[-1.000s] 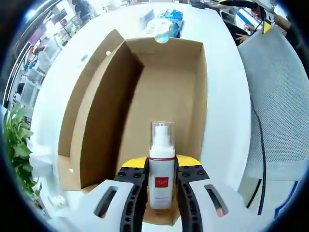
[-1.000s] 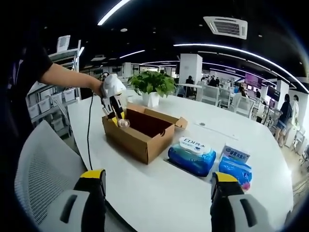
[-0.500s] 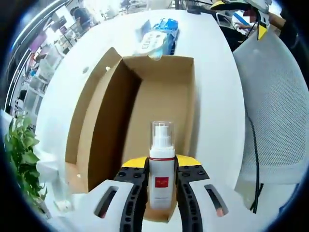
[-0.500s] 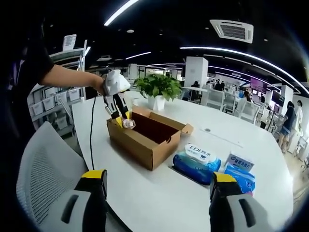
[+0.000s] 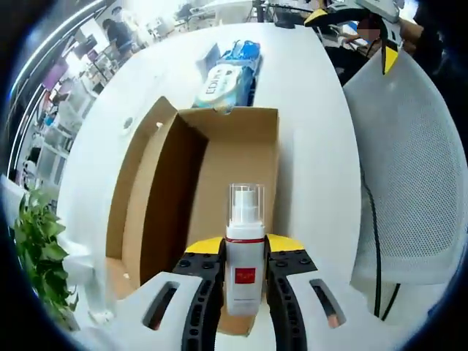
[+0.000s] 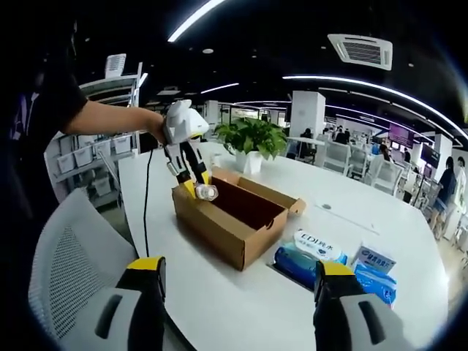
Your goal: Operate the shoe box by opening the lid, removing the specified soft item, and placing it in the target area until the item is outside and the box remains undamaged.
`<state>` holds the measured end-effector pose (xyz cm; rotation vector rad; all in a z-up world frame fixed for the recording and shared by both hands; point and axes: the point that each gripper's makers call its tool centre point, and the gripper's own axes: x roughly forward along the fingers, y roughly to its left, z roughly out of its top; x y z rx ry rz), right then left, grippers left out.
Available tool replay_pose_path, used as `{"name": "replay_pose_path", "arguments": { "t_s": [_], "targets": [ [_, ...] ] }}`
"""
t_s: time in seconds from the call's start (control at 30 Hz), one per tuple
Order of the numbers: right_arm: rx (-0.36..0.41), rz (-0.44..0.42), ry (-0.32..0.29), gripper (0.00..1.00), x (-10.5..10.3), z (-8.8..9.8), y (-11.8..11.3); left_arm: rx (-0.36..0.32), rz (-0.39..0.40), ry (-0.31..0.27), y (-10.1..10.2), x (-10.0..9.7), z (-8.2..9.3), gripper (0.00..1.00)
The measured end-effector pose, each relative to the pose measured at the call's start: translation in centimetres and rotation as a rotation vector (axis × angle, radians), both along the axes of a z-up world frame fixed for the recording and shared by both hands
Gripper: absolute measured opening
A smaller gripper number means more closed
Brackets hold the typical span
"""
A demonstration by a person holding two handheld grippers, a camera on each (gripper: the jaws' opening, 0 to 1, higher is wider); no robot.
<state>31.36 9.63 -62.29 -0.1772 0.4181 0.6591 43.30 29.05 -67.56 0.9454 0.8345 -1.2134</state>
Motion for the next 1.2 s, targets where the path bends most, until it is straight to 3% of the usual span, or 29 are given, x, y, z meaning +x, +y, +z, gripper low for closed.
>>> {"name": "replay_pose_path", "arguments": {
  "t_s": [0.33, 0.93, 1.2],
  "targets": [
    [0.017, 0.051, -0.01, 0.75, 0.1, 0.5, 1.5, -0.011, -0.034, -0.003, -0.9, -1.1, 0.9, 0.2],
    [0.035, 0.146, -0.019, 0.63, 0.1, 1.0, 4.1, -0.049, -0.121, 0.058, -2.3, -4.0, 1.6, 0.19],
    [0.058, 0.158, 0.01, 0.58, 0.1, 0.9, 4.9, -0.073, -0.147, 0.048, -3.1, -4.8, 1.6, 0.19]
  ]
}}
